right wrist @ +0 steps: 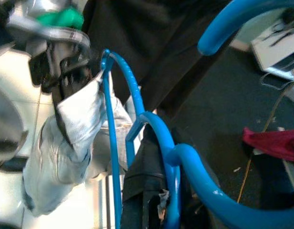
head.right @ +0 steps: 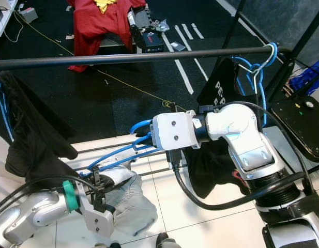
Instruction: Hang hanger
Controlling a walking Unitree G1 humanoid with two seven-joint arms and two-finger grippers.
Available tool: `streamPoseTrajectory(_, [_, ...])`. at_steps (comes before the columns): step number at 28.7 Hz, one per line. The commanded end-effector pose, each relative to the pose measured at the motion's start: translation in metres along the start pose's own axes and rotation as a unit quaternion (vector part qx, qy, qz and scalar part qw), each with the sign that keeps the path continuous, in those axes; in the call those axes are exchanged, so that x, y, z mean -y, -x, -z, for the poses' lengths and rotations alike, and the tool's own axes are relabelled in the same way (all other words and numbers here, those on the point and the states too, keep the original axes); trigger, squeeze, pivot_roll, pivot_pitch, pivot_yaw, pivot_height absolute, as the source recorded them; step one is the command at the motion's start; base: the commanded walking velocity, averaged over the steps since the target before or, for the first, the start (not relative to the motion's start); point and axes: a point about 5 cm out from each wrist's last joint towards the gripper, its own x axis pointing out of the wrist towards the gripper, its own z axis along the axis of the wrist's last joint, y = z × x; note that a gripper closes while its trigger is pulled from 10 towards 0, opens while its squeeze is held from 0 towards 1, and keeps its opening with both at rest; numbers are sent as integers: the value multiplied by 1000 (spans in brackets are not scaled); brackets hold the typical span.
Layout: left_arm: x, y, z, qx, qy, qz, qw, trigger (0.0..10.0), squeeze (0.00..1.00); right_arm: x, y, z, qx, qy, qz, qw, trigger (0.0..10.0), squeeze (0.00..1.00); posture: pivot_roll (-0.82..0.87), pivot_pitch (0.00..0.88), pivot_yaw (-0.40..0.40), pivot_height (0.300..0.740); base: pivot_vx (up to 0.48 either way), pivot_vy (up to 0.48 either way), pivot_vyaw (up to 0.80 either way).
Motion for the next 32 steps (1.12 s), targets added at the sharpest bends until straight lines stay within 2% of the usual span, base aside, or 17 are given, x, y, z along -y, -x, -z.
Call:
streamPoseTrajectory(1, [3, -4, -11, 30, -3, 5, 1000, 10000, 0, 3, 4, -22, 56, 15, 27, 998, 10000, 0, -130, 186, 46, 740, 0, 0, 0])
streamPoseTrajectory(10, [-2, -10, -6, 14, 14, -7, 1000, 10000, 0, 10, 14, -30, 60, 31, 108, 992, 10000, 0, -134, 186, 51, 740, 0, 0, 0])
streamPoseTrajectory(12, [-17, -17, 0, -21, 76, -58, 995, 10000, 0, 5, 14, -30, 64, 15, 137, 988, 10000, 0, -137, 186, 54, 740, 0, 0, 0])
streamPoseTrajectory(13, [-17, -17, 0, -21, 76, -58, 995, 10000, 0, 5, 14, -30, 64, 15, 137, 988, 10000, 0, -137, 186, 54, 740, 0, 0, 0])
streamPoseTrajectory(14, [-27, -20, 2, -39, 127, -98, 986, 10000, 0, 0, 11, -27, 64, 3, 146, 987, 10000, 0, -135, 186, 57, 740, 0, 0, 0])
streamPoseTrajectory(16, [-27, -20, 2, -39, 127, -98, 986, 10000, 0, 0, 11, -27, 64, 3, 146, 987, 10000, 0, -135, 186, 57, 740, 0, 0, 0])
streamPoseTrajectory(17, [-37, -23, 3, -50, 187, -139, 971, 10000, 0, -6, 7, -22, 61, -13, 157, 986, 10000, 0, -135, 186, 57, 740, 0, 0, 0])
streamPoseTrajectory(18, [-37, -23, 3, -50, 187, -139, 971, 10000, 0, -6, 7, -22, 61, -13, 157, 986, 10000, 0, -135, 186, 57, 740, 0, 0, 0])
streamPoseTrajectory(19, [-51, -25, 2, -49, 271, -191, 942, 10000, 0, -15, -1, -12, 54, -30, 172, 983, 10000, 0, -135, 186, 57, 740, 0, 0, 0])
streamPoseTrajectory(20, [-51, -25, 2, -49, 271, -191, 942, 10000, 0, -15, -1, -12, 54, -30, 172, 983, 10000, 0, -135, 186, 57, 740, 0, 0, 0])
streamPoseTrajectory(21, [-63, -25, 0, -36, 341, -227, 912, 10000, 0, -23, -10, -3, 43, -43, 188, 980, 10000, 0, -125, 184, 63, 740, 0, 0, 0])
streamPoseTrajectory(22, [-70, -24, -2, -22, 382, -245, 891, 10000, 0, -28, -15, 3, 36, -50, 198, 978, 10000, 0, -125, 184, 63, 740, 0, 0, 0])
streamPoseTrajectory(23, [-70, -24, -2, -22, 382, -245, 891, 10000, 0, -28, -15, 3, 36, -50, 198, 978, 10000, 0, -125, 184, 63, 740, 0, 0, 0])
streamPoseTrajectory(24, [-73, -24, -4, -14, 401, -252, 881, 10000, 0, -30, -18, 5, 33, -53, 203, 977, 10000, 0, -125, 184, 63, 740, 0, 0, 0])
streamPoseTrajectory(28, [-74, -24, -4, -12, 405, -254, 878, 10000, 0, -31, -19, 6, 32, -53, 204, 977, 10000, 0, -125, 184, 63, 740, 0, 0, 0])
streamPoseTrajectory(29, [-75, -20, -10, 3, 402, -235, 885, 10000, 1000, -29, -23, 11, 25, -51, 233, 971, 10000, 0, -116, 178, 63, 740, 0, 0, 0])
streamPoseTrajectory(32, [-75, -20, -10, 3, 402, -235, 885, 10000, 1000, -29, -23, 11, 25, -51, 233, 971, 10000, 0, -116, 178, 63, 740, 0, 0, 0])
